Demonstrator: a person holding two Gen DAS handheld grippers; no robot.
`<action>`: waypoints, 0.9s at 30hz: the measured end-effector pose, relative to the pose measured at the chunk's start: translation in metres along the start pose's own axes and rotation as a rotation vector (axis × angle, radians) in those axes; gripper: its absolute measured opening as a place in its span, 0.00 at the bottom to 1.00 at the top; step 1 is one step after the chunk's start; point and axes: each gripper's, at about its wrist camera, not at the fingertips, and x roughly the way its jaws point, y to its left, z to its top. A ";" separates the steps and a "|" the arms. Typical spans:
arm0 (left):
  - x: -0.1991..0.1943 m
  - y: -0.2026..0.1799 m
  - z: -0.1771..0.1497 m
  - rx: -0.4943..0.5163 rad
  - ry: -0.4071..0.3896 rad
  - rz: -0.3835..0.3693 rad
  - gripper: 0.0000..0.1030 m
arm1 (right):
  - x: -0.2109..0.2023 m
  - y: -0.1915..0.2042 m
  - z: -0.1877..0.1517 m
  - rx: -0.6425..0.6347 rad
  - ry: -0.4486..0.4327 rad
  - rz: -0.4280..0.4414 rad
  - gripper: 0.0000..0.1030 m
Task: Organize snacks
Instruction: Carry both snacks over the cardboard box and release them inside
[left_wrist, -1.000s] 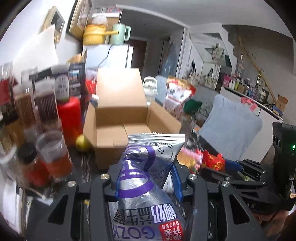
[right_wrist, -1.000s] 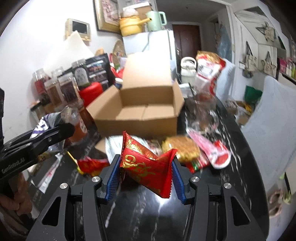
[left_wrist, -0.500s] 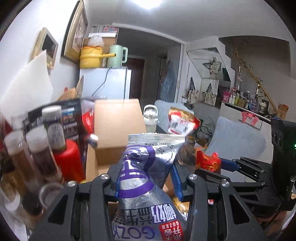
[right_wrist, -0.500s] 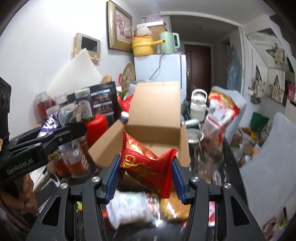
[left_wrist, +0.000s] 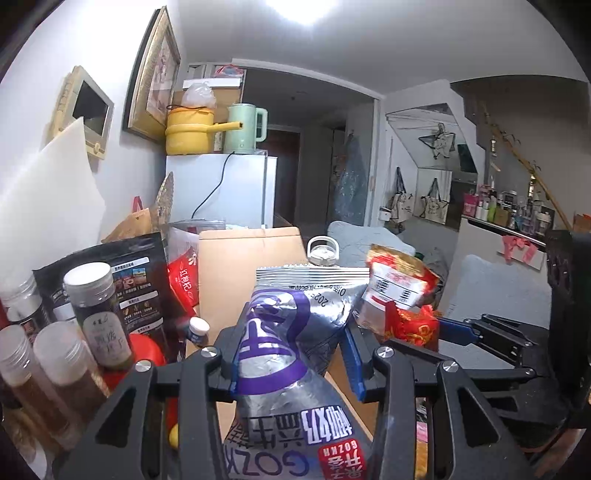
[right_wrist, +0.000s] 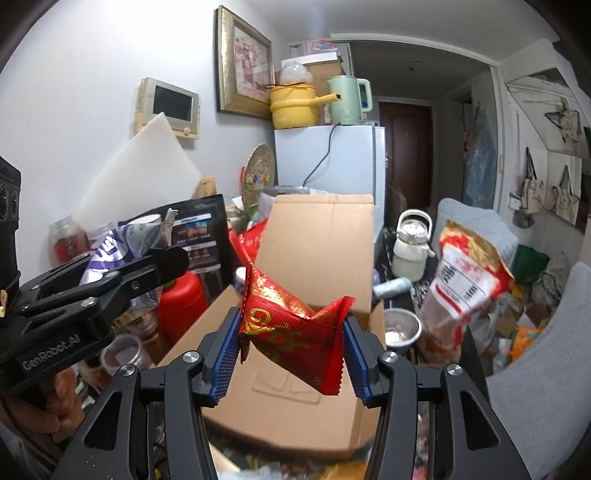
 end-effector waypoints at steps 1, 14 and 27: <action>0.007 0.003 0.001 -0.007 0.004 0.002 0.41 | 0.007 -0.001 0.003 -0.003 0.001 -0.003 0.50; 0.089 0.031 -0.009 -0.014 0.125 0.084 0.41 | 0.088 -0.021 0.019 0.025 0.064 -0.010 0.50; 0.144 0.042 -0.039 -0.038 0.284 0.108 0.41 | 0.136 -0.029 0.001 0.037 0.202 -0.017 0.51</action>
